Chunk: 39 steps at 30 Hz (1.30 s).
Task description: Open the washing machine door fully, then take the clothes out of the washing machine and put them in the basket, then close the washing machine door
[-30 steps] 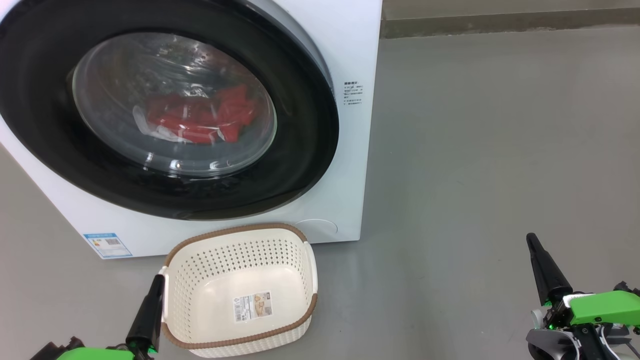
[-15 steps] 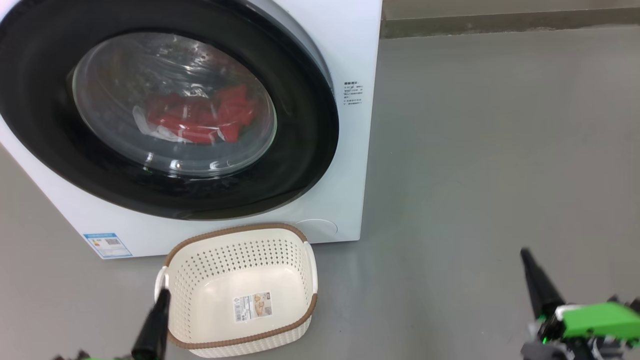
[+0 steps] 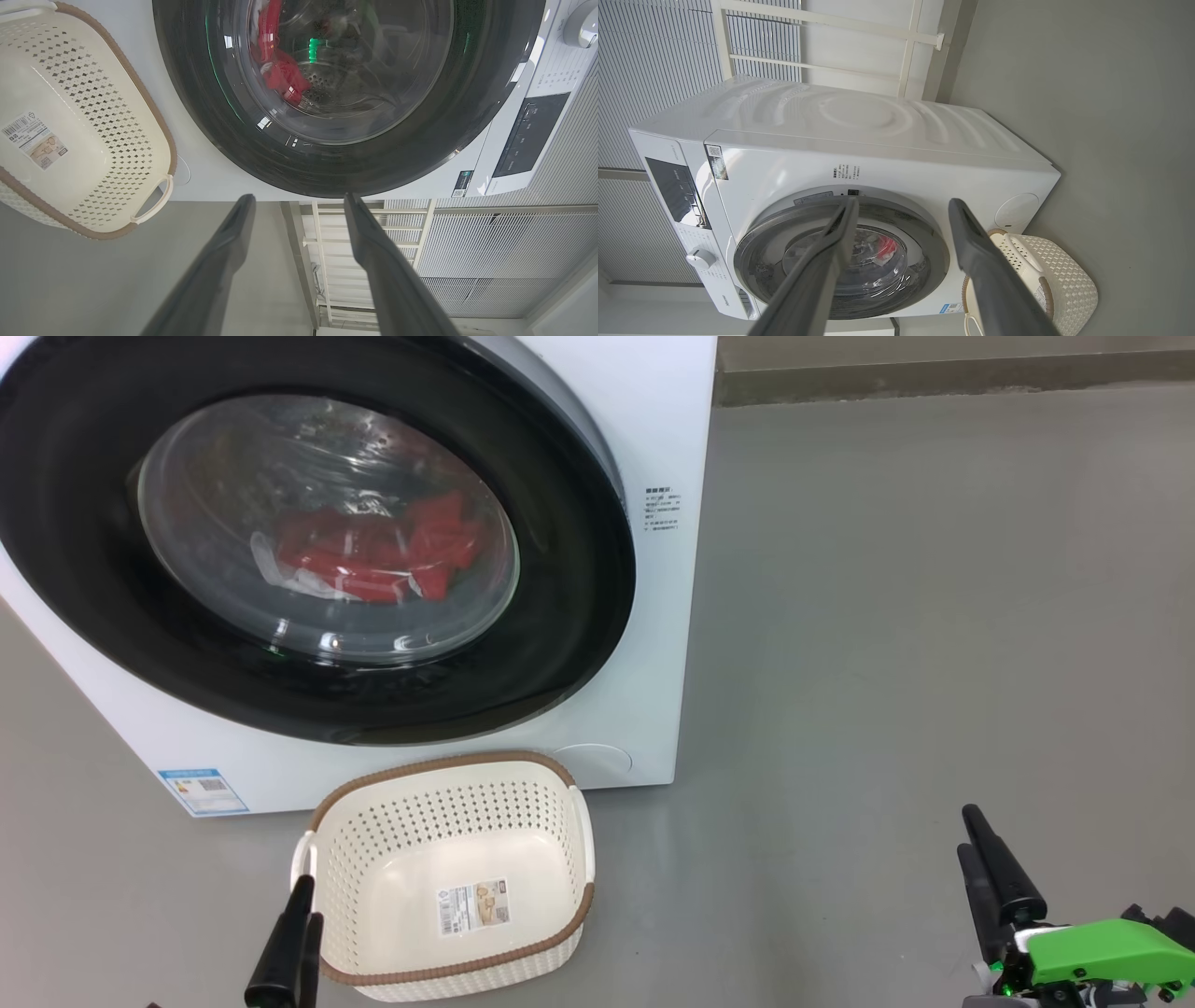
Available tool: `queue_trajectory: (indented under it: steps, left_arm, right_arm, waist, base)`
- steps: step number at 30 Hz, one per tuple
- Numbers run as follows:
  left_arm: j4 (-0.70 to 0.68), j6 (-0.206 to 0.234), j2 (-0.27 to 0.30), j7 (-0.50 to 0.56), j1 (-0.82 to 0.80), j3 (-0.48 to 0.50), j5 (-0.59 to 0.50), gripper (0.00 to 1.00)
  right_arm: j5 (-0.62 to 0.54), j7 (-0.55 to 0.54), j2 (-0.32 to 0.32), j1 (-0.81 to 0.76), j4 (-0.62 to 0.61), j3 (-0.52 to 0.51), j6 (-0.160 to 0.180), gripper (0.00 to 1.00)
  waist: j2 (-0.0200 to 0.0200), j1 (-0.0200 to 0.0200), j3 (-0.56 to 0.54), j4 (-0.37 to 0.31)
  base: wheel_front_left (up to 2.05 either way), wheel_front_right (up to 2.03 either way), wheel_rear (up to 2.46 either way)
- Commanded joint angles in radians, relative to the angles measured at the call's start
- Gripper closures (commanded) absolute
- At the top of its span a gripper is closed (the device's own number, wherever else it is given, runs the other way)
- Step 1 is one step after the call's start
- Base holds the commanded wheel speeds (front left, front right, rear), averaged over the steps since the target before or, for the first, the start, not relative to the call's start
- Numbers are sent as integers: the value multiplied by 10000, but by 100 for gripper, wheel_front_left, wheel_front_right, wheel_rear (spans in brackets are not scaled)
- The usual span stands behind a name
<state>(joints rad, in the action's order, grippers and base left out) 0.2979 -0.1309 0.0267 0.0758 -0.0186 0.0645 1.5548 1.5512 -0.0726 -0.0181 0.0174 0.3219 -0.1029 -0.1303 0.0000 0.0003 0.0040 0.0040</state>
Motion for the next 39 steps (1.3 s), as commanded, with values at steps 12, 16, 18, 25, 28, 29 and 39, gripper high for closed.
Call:
queue_trajectory:
  steps: [12, 16, 18, 25, 28, 29, 39]
  left_arm:
    - [-544, 0, 165, -435, 38, 58, -2055, 0]
    - [-643, 0, 160, -555, 93, 87, -2786, 0]
    - [-690, 0, 157, -615, 123, 92, -3142, 0]
    - [-834, 61, 149, -793, 189, 106, -4152, 0]
    - [-911, 105, 153, -882, 219, 78, -4639, 0]
    - [-934, 116, 157, -912, 234, 62, -4795, 0]
    - [-1174, 320, 245, -1209, 384, -90, -6189, 0]
  right_arm:
    - [-1695, 435, -143, 90, -303, 388, -1, 0]
    - [-2383, 553, -174, 63, -257, 478, -1, 0]
    - [-2678, 612, -175, 57, -259, 527, -1, 0]
    - [-3595, 789, -182, 45, -261, 670, -1, 0]
    - [-4047, 877, -186, 46, -257, 742, -1, 0]
    - [-4177, 906, -186, 45, -257, 760, -1, 0]
    - [-5411, 1200, -189, 9, -313, 947, -2, 0]
  waist:
    - [0, -2, -3, 43]
    - [0, -2, -4, 44]
    - [0, -2, 0, 43]
    - [0, -2, 22, 43]
    - [0, -2, 34, 37]
    - [0, -2, 38, 35]
    - [0, -2, 70, 7]
  base:
    - [0, 0, 0]
    - [0, 0, 0]
    - [0, 0, 0]
    - [0, 0, 0]
    - [0, 0, 0]
    - [0, 0, 0]
    - [0, 0, 0]
